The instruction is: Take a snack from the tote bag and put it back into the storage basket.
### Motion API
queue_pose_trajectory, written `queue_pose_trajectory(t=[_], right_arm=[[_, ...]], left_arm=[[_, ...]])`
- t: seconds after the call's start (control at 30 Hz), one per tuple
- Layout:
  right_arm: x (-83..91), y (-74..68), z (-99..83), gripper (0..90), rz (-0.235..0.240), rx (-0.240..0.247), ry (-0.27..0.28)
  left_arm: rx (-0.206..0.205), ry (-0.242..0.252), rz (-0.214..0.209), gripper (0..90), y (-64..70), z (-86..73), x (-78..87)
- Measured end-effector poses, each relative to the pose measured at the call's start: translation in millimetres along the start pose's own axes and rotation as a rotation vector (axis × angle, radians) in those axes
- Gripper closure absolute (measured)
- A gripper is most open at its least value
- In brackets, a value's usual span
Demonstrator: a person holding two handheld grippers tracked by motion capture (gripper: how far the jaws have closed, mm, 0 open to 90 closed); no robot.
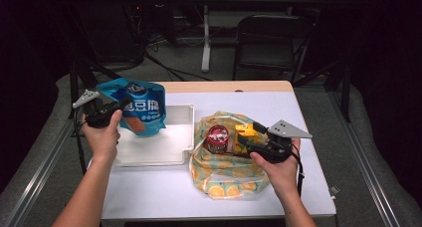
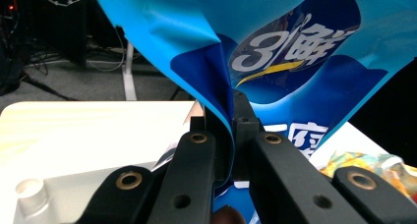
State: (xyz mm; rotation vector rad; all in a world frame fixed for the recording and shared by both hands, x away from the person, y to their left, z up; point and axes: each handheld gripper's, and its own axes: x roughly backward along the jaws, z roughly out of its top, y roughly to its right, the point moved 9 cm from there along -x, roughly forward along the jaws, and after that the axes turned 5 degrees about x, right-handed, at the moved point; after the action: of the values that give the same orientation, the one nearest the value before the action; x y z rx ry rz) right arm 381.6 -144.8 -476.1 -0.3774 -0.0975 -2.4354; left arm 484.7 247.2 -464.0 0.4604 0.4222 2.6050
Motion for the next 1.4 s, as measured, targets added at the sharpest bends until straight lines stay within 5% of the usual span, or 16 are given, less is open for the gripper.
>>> queue_pose_trajectory(t=[0.77,0.93,1.03,1.27,1.4], right_arm=[[6.6,11.9,-14.7,19.9,-0.063,-0.024,-0.024],[5.6,14.2,-18.1,19.5,-0.066,-0.031,-0.029],[3.6,14.4,-21.9,18.2,-0.075,-0.034,-0.039],[1.2,12.8,-24.8,17.9,-0.092,-0.043,-0.045],[-1.5,8.9,-24.5,17.1,-0.092,-0.043,-0.04]], left_arm=[[0.089,0.038,0.005,89.0,-49.2,-3.2,-11.1],[0.047,0.017,0.025,88.4,-51.0,-9.2,-13.8],[0.059,0.018,0.046,87.0,-53.7,-10.4,-11.0],[0.03,0.001,0.09,70.5,-56.5,-12.6,-1.1],[0.042,0.0,0.096,52.7,-55.7,-12.6,5.8]])
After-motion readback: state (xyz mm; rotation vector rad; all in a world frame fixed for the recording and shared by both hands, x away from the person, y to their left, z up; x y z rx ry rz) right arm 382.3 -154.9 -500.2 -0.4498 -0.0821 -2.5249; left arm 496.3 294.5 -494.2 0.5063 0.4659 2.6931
